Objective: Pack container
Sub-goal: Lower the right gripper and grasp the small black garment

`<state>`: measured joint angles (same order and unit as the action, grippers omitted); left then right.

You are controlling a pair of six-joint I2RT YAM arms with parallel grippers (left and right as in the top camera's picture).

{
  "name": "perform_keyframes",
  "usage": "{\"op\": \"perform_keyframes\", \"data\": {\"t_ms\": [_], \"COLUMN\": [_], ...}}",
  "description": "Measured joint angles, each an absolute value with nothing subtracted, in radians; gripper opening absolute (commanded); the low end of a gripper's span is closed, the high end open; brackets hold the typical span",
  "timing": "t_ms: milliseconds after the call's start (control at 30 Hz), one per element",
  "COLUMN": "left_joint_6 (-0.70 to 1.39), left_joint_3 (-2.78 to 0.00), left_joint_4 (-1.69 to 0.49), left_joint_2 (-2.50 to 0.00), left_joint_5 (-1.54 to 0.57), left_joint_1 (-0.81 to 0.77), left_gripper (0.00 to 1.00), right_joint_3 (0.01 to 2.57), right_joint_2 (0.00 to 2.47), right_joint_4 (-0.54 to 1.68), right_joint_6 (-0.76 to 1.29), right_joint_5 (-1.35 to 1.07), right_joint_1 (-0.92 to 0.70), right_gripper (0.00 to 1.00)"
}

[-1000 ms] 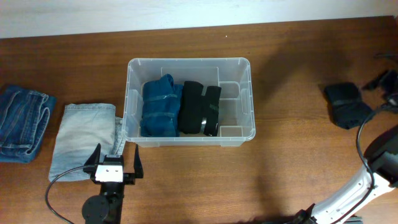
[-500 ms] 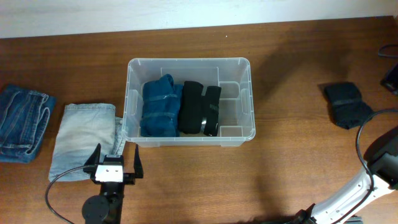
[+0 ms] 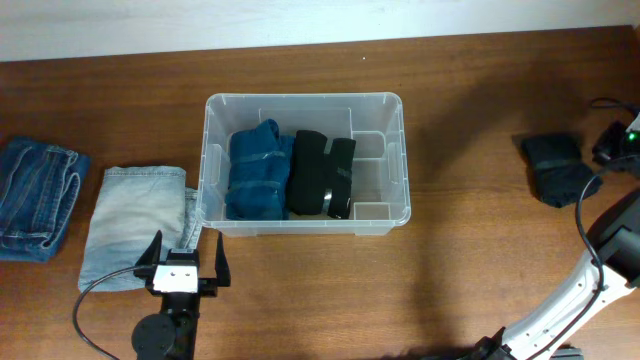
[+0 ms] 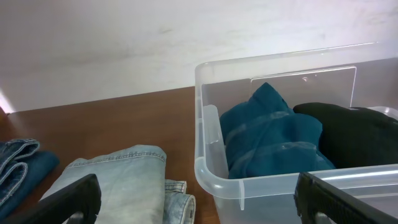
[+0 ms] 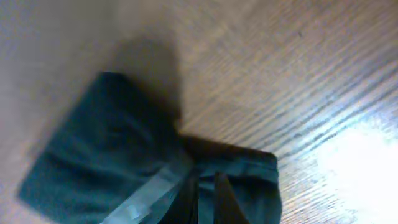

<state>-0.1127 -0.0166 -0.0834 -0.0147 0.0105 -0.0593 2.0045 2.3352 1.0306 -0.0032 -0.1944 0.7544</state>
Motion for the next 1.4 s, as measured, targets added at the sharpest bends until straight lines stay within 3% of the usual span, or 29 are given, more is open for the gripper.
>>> {"op": "perform_keyframes", "data": {"t_ms": [500, 1100, 1400], "left_joint_6": [-0.113, -0.113, -0.113], "left_joint_3": [-0.017, -0.017, -0.017], "left_joint_4": [-0.083, -0.083, -0.083], "left_joint_2": [-0.015, -0.015, -0.015], "left_joint_5": [0.010, 0.010, 0.010], "left_joint_1": [-0.059, -0.060, -0.060], "left_gripper": [0.99, 0.99, 1.00], "right_joint_3": [1.935, 1.883, 1.930], "right_joint_2": [2.343, 2.344, 2.318], "right_joint_4": [1.077, 1.283, 1.276], "right_joint_6": [0.091, 0.068, 0.014], "right_joint_5": [-0.166, -0.452, -0.439], "right_joint_1": [0.757, 0.715, 0.710], "right_gripper": [0.04, 0.05, 0.47]}}
